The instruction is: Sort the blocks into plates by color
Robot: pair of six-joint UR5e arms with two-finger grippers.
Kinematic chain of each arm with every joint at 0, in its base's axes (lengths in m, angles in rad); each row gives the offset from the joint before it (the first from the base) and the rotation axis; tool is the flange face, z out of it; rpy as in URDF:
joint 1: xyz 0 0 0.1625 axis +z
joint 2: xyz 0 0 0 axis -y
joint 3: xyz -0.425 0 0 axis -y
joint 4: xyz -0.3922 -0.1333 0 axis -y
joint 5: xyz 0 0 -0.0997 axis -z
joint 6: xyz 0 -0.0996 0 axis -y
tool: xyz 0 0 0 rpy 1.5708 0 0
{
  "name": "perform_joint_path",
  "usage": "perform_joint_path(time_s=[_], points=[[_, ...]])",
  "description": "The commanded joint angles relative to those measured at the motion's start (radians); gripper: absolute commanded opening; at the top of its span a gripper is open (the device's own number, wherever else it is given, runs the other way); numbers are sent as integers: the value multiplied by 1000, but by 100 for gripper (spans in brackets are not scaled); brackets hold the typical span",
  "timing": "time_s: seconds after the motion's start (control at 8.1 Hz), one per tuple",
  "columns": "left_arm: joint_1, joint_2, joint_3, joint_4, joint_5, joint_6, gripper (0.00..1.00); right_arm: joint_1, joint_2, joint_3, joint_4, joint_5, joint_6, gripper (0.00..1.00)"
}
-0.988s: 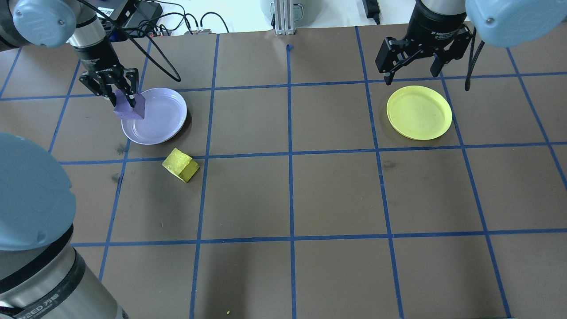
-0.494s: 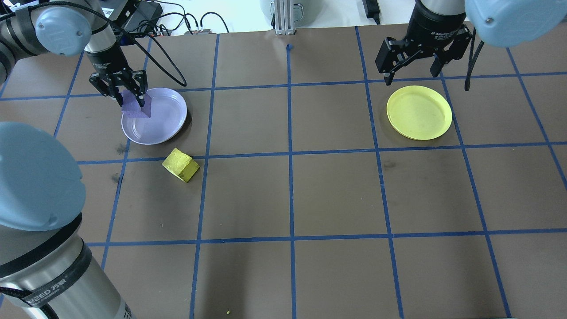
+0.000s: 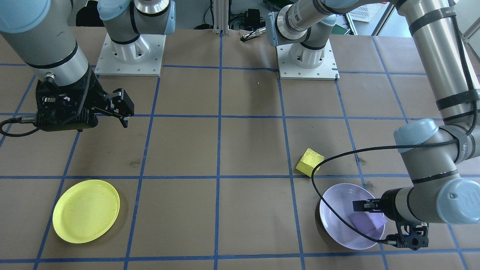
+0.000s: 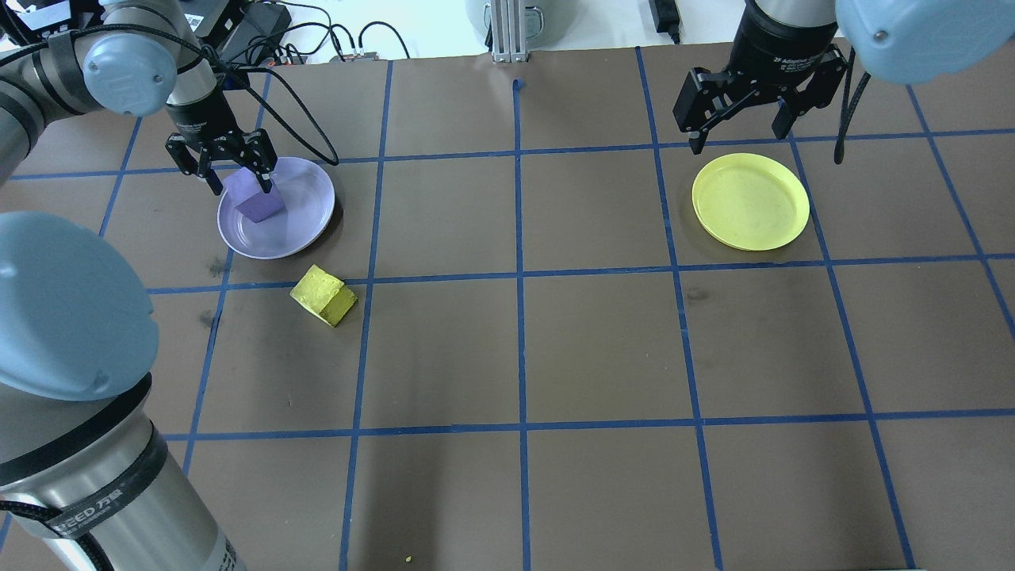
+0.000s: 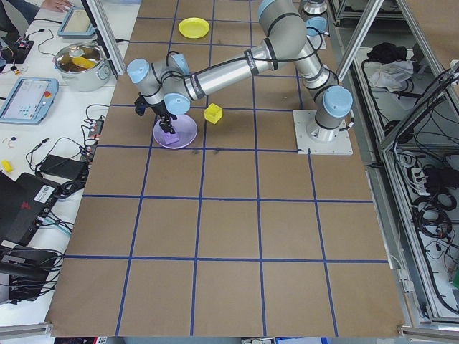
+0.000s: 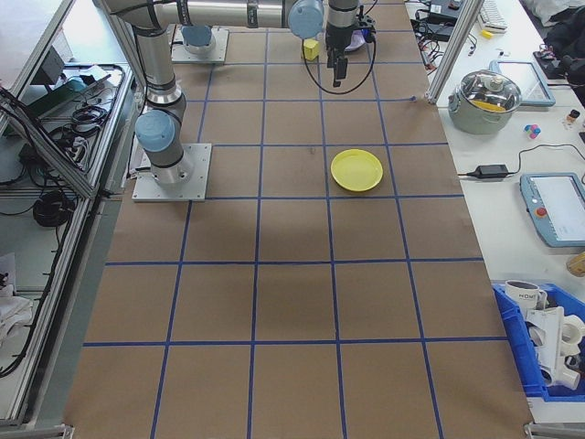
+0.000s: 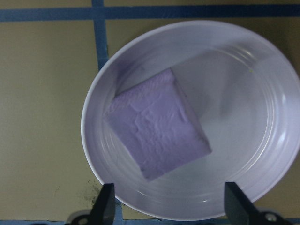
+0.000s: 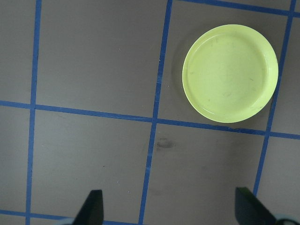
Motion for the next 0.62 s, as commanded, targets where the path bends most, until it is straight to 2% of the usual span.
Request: perform_joint_path(time_s=[0.0, 0.12, 0.37, 0.49], points=[[-5, 28, -18, 4, -2, -12, 91, 0, -1, 0, 4, -1, -3, 100], [-13, 57, -16, -10, 1, -17, 91, 0, 0, 0, 1, 2, -2, 100], [-25, 174, -36, -156, -5, -103, 91, 0, 0, 0, -10, 1, -2, 100], [-65, 213, -102, -165, 5, -10, 91, 0, 2, 0, -12, -1, 0, 100]])
